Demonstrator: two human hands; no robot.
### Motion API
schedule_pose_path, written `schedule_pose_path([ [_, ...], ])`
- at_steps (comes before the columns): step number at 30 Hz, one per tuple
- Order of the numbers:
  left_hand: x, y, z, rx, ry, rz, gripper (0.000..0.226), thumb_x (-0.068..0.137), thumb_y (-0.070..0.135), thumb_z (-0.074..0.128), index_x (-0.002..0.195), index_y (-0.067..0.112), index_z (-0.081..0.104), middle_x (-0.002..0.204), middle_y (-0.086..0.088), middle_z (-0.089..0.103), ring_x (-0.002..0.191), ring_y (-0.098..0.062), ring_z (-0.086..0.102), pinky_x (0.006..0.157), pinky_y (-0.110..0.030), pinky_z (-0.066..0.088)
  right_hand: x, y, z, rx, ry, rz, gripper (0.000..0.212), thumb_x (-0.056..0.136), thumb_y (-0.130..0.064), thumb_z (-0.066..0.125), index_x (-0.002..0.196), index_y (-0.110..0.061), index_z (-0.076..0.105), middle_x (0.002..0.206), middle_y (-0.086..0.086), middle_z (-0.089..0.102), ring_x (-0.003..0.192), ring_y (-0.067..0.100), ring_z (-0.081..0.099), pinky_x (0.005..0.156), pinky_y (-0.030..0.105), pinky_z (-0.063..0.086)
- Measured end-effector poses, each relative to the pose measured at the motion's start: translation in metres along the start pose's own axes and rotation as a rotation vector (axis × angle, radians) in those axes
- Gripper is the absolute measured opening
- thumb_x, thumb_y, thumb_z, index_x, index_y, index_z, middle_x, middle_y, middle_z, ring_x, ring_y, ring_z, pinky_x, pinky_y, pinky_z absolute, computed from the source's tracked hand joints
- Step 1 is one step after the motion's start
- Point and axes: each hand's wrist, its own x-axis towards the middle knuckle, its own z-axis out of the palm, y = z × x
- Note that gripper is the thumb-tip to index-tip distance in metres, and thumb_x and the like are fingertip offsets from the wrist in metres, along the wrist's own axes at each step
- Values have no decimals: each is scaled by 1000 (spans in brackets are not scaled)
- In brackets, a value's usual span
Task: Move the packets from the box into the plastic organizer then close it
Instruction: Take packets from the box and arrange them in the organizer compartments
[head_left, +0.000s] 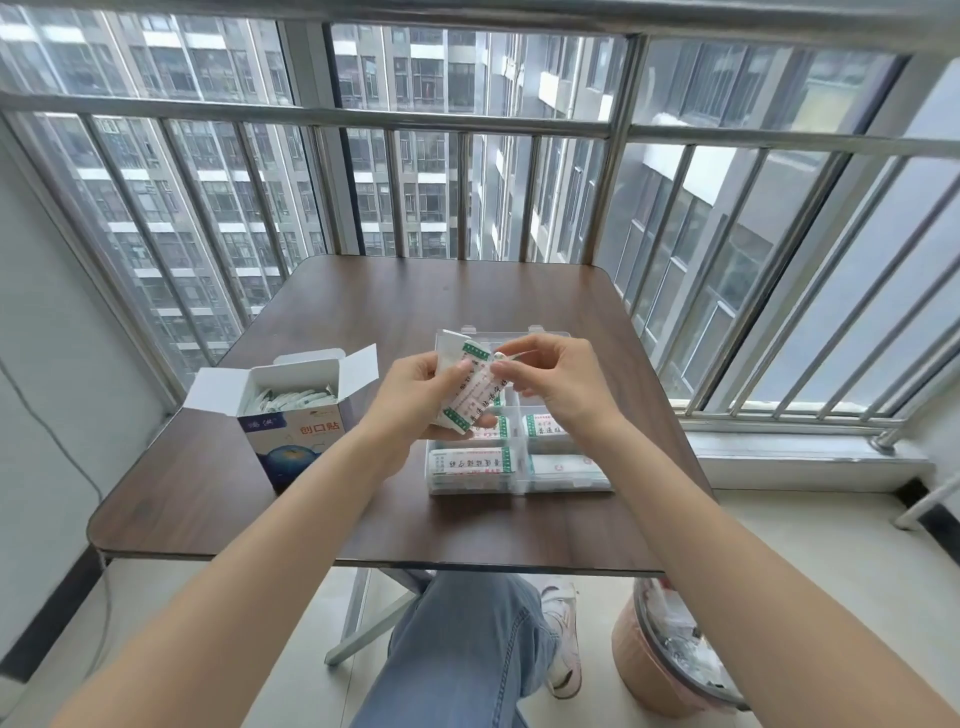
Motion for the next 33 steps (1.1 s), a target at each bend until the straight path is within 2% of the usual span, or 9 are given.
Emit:
schedule_pose_path([
  [5,-3,2,-3,49,-15,-28,23,91,27,59,106,10,64,83,-8,72,63,-23,72,48,-23,53,-6,-4,2,3,5,-11,15,78,-7,73,92,-1,69,68,1,65,50,-3,54,53,14,46],
  [11,-7,5,-1,125,-48,-2,25,91,27,60,107,8,64,86,-13,71,62,-26,71,48,-26,55,-11,-4,0,11,11,100,15,82,-8,70,72,-11,58,69,1,61,58,4,53,46,8,38],
  [14,-6,3,-3,372,63,121,17,94,27,56,96,11,63,82,-5,69,53,-21,69,40,-22,47,-13,-3,0,93,70,126,17,83,-5,68,73,-9,55,68,5,61,47,1,53,44,13,38],
  [17,-4,-2,-9,658,229,282,20,95,25,54,88,8,61,78,4,70,41,-14,60,49,-29,48,-13,0,1,185,182,159,15,83,-3,68,85,-7,54,70,6,61,47,5,53,48,16,44],
  [20,-2,-7,-16,676,337,334,23,95,28,52,83,9,59,78,5,72,44,-18,57,60,-38,53,-12,5,3,166,209,193,17,85,-2,65,101,-4,59,70,5,61,51,7,54,50,13,48],
  [23,-2,-8,-17,693,361,339,24,96,29,51,82,11,57,78,7,71,46,-21,58,65,-43,54,-9,13,12,128,196,226,5,87,0,63,86,-4,60,67,6,60,43,2,54,46,12,47],
  [27,-1,-9,-16,712,335,279,26,98,29,48,87,7,57,87,4,72,43,-16,58,61,-33,52,-3,26,25,36,198,253,18,89,-3,61,74,-11,53,67,7,60,47,8,57,48,16,50],
  [29,1,-12,-19,709,317,240,25,98,29,47,89,7,57,90,3,71,44,-14,58,52,-18,46,-2,29,29,-33,197,249,17,89,-4,60,75,-10,52,68,8,61,52,13,59,57,24,55],
  [33,6,-17,-20,732,262,218,23,99,26,45,91,7,56,93,0,71,46,-10,56,49,-13,46,-2,33,35,-326,190,162,8,88,-11,62,85,-8,55,82,11,67,65,20,64,74,38,55],
])
